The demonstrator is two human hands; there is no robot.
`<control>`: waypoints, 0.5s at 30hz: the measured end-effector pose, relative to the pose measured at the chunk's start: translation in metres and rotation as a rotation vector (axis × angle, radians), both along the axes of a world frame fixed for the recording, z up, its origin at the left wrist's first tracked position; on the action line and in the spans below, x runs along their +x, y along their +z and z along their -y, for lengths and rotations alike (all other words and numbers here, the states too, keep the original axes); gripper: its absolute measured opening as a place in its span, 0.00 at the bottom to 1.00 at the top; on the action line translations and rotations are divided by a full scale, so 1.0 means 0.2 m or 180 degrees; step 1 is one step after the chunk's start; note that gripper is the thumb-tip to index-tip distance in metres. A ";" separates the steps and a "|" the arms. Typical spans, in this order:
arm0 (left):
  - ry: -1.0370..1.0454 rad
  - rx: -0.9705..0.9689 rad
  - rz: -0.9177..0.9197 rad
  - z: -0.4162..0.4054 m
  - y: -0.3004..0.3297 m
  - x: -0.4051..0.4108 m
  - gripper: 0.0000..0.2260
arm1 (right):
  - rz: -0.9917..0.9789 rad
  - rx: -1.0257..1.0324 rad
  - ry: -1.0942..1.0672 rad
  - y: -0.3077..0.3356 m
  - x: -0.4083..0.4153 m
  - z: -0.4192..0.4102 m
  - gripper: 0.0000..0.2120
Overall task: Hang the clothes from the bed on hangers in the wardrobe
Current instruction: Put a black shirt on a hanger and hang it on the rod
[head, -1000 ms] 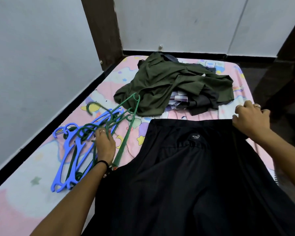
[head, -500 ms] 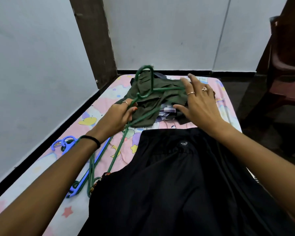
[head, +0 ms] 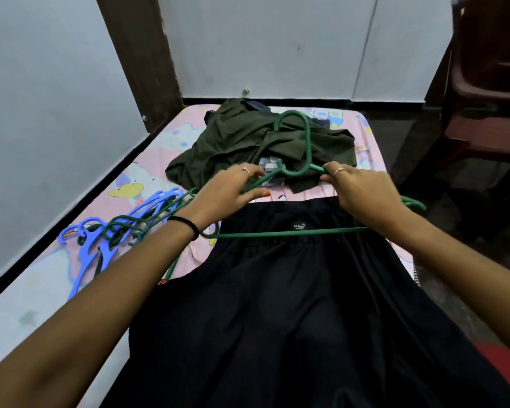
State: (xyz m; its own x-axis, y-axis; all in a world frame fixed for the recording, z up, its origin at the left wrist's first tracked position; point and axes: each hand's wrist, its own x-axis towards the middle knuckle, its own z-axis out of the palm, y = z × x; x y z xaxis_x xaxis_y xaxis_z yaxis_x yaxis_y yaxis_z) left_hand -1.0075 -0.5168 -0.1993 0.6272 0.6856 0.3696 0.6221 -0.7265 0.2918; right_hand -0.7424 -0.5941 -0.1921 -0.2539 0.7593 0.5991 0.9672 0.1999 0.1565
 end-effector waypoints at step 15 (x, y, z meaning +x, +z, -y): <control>0.2226 -0.3068 0.1038 -0.34 -0.80 -0.15 0.19 | -0.0215 -0.0145 -0.1164 -0.17 0.33 -0.19 0.12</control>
